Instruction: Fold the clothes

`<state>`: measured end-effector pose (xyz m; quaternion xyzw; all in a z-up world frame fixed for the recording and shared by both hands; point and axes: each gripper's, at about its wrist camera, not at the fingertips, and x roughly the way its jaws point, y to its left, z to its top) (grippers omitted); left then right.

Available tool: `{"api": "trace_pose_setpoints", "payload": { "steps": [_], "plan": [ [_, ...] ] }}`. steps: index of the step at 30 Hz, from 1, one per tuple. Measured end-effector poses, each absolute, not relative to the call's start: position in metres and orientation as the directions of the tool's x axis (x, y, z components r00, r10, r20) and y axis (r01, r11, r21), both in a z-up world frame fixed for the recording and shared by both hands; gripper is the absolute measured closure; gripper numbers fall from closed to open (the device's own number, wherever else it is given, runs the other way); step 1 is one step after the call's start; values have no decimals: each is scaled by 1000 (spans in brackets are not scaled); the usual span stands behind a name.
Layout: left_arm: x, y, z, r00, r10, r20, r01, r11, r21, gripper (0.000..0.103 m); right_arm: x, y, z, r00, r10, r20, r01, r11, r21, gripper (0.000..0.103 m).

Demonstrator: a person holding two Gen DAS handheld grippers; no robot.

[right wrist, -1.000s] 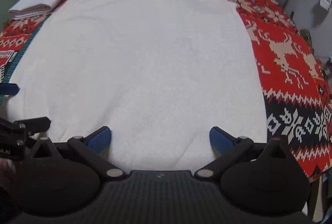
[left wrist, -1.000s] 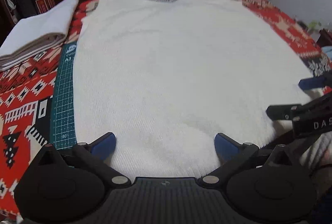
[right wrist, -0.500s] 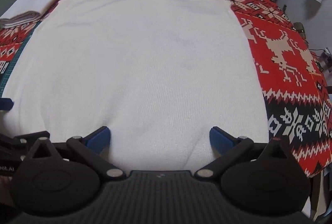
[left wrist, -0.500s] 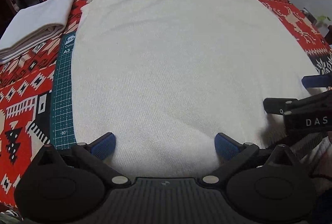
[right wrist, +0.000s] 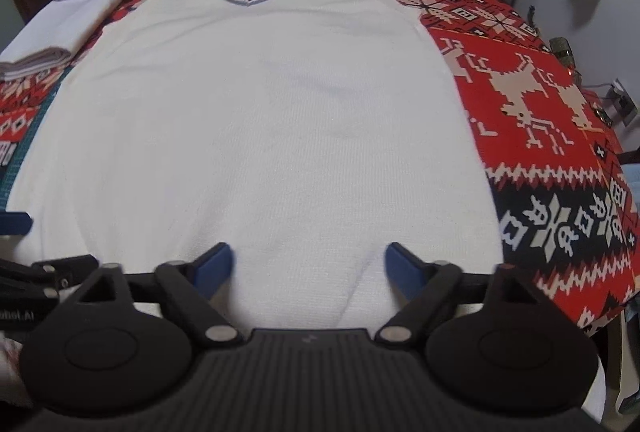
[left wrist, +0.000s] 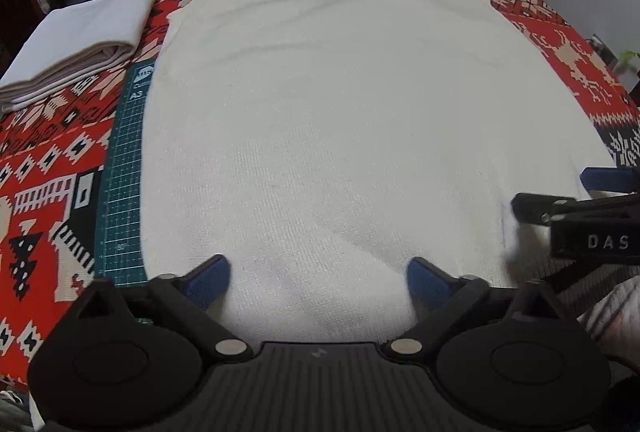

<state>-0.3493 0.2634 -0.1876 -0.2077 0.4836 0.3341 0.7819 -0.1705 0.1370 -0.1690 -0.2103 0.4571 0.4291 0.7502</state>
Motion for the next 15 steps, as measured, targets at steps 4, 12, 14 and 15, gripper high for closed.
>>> {"api": "trace_pose_setpoints", "payload": {
  "steps": [4,12,14,15],
  "plan": [
    [-369,279,-172,351,229,-908,-753,646,-128,59,-157,123,-157,197,472,-859,-806,577,132,43],
    [-440,304,-156,515,86,-853,-775,471,-421,67,-97,58,-143,83,530,-844,-676,652,343,67],
    [-458,308,-162,546,58,-836,-773,420,-476,67,-87,42,-151,54,530,-846,-637,671,380,69],
    [-467,309,-165,557,48,-829,-772,399,-495,67,-85,35,-156,40,530,-847,-619,679,395,69]
  ]
}}
